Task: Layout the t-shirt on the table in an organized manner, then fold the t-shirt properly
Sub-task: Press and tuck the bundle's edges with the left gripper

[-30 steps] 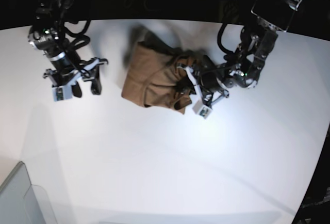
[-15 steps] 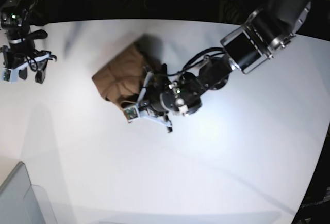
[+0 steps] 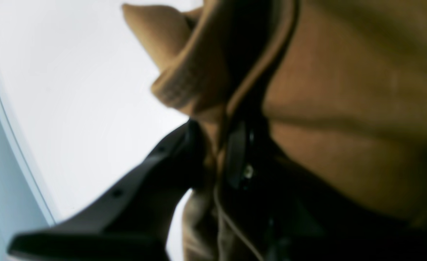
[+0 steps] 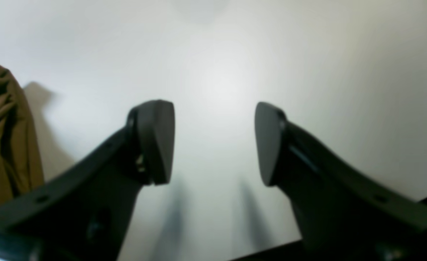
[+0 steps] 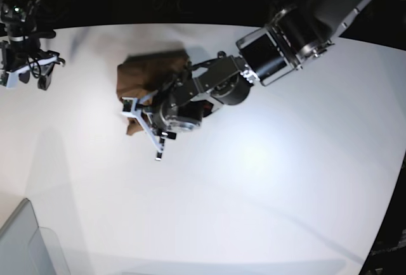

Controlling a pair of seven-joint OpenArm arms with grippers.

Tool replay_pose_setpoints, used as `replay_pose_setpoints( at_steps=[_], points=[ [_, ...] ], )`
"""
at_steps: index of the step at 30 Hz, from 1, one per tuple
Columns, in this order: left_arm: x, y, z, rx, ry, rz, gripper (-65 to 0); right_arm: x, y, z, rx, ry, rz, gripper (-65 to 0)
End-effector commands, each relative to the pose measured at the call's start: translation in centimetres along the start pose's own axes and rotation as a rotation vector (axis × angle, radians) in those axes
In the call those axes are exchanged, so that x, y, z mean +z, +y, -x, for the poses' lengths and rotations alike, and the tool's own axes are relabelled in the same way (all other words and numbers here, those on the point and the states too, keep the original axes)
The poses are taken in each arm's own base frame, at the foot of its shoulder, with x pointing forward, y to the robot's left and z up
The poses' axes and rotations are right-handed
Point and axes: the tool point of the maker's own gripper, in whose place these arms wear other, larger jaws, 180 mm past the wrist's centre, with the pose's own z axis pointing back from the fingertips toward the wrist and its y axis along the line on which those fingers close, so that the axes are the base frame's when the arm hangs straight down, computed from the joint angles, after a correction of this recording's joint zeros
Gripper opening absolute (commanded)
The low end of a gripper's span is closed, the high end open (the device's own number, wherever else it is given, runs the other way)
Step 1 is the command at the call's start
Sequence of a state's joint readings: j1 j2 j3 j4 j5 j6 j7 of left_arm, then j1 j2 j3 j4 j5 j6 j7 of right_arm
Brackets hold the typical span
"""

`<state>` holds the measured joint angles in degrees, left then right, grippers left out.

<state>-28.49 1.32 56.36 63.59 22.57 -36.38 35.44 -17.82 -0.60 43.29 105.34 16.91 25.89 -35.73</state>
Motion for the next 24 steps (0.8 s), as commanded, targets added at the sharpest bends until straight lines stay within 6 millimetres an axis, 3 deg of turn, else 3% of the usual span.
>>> replay_pose_setpoints(
  at_steps=[1,6,8,14,16,19,24],
  points=[
    [-0.2,-0.4,0.6,-0.016,0.024,0.03,-65.0,0.3,0.0,-1.5,0.014,-0.052,-0.007,-29.5],
    [-0.4,-0.6,1.0,-0.016,0.035,0.038,-64.6,0.2,0.1,-1.4,0.013,-0.051,-0.011,-29.5],
    [-0.3,-0.4,1.0,-0.017,0.034,0.034,-61.7,0.1,0.2,-1.5,0.012,-0.053,-0.013,-29.5],
    [0.3,1.0,1.1,-0.034,0.041,-0.002,-38.4,0.0,0.5,-1.5,0.002,-0.056,-0.018,-29.5],
    [0.9,1.9,0.6,-0.061,0.034,-0.038,-34.5,0.0,0.5,-1.5,0.002,-0.056,-0.018,-29.5],
    [2.0,3.1,0.8,-0.111,0.046,-0.101,-33.8,0.0,0.6,-1.5,0.001,-0.057,-0.019,-29.5],
    [3.8,5.0,-0.6,-0.178,0.031,-0.196,-33.8,0.0,0.7,-1.5,-0.001,-0.058,-0.021,-29.4]
  ],
)
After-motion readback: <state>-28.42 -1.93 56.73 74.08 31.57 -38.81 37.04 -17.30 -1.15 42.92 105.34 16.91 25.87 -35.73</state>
